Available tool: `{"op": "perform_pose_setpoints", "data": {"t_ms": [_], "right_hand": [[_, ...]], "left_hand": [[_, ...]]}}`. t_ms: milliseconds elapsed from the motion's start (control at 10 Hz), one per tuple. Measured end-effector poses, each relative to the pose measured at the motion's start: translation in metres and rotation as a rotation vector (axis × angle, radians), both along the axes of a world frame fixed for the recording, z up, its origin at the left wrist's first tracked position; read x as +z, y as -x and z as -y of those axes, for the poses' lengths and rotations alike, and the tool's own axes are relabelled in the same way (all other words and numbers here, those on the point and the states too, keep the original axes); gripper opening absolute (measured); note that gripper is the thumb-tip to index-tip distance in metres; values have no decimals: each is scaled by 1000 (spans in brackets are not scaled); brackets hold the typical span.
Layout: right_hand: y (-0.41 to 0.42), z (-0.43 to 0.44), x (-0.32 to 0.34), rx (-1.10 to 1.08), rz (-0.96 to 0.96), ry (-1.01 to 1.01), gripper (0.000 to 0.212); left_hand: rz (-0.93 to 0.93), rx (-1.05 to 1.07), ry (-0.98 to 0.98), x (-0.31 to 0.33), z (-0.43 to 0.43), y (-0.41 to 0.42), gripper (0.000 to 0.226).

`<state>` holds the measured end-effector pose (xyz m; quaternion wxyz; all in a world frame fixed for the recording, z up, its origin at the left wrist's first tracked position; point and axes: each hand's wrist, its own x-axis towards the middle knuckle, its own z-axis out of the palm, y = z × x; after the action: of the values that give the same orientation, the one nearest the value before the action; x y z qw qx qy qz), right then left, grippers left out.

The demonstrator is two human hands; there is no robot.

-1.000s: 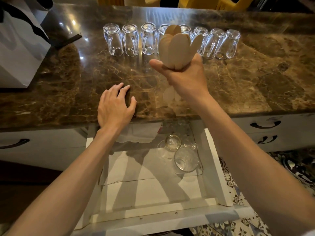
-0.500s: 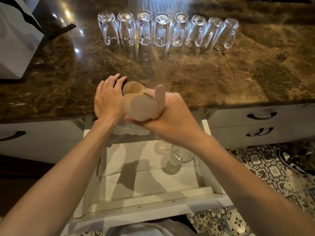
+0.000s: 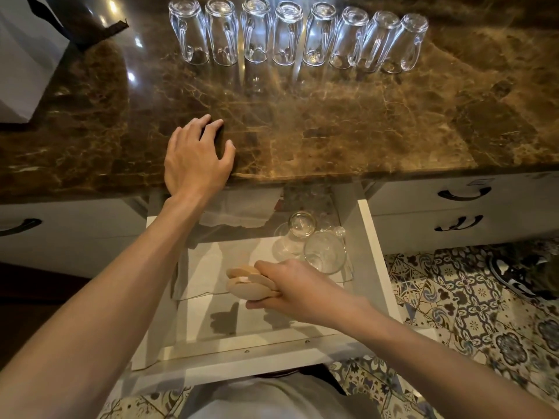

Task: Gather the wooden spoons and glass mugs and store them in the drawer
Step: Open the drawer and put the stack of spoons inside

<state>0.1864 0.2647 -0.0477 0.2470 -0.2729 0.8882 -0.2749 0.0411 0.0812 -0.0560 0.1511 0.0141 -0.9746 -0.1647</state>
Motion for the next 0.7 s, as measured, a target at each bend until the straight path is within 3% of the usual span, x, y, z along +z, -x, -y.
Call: {"op": "perform_pose_setpoints", "data": {"t_ms": [300,700], "right_hand": [[-8,-20,-56,114,119,-190,23],[3,-61,-97,272,348,-493,28]], "left_hand": [[-6,-2,3,-1,1,2,49],[-11,-2,-1,-2,1,2,48]]}}
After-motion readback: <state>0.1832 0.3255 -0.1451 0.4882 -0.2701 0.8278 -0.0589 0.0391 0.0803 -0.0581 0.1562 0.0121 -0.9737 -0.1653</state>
